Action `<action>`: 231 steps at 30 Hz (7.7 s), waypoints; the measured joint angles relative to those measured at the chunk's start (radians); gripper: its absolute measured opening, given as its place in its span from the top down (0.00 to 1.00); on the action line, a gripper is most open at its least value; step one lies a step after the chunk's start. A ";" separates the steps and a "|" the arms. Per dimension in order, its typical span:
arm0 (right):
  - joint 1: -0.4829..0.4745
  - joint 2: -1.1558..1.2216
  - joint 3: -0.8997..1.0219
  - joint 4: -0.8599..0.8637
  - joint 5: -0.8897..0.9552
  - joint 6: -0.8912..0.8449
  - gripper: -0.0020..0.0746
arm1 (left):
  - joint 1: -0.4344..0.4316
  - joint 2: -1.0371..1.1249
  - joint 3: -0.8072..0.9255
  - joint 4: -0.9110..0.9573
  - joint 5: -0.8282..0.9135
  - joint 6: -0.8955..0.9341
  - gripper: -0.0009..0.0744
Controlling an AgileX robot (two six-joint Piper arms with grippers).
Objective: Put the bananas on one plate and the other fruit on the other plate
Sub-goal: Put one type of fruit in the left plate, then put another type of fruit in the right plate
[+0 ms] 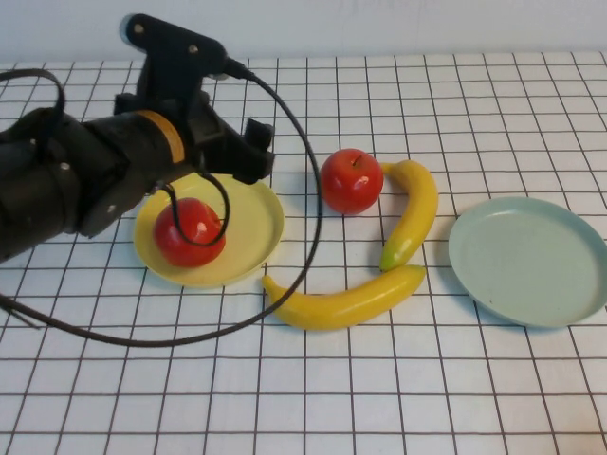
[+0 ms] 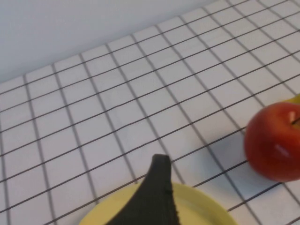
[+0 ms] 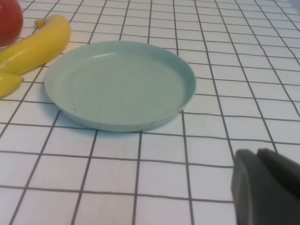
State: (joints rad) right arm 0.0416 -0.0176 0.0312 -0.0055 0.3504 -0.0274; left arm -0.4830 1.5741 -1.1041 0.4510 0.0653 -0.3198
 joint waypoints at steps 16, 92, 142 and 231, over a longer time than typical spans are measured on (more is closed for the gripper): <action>0.000 0.000 0.000 0.000 0.000 0.000 0.99 | -0.149 0.401 -0.262 0.085 -0.185 -0.005 0.10; 0.000 0.000 0.000 0.000 0.000 0.000 0.99 | -0.097 0.257 -0.311 0.101 0.341 -0.007 0.22; 0.000 0.000 0.000 0.000 0.000 0.000 0.99 | -0.026 -0.493 0.106 -0.166 0.490 -0.022 0.98; 0.000 0.000 0.000 0.536 -0.264 0.080 0.99 | 0.395 -1.586 1.130 -0.407 0.309 0.296 0.99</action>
State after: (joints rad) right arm 0.0416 -0.0176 0.0312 0.5309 0.0860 0.0523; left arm -0.0881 -0.0115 0.0260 0.0445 0.3747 -0.0236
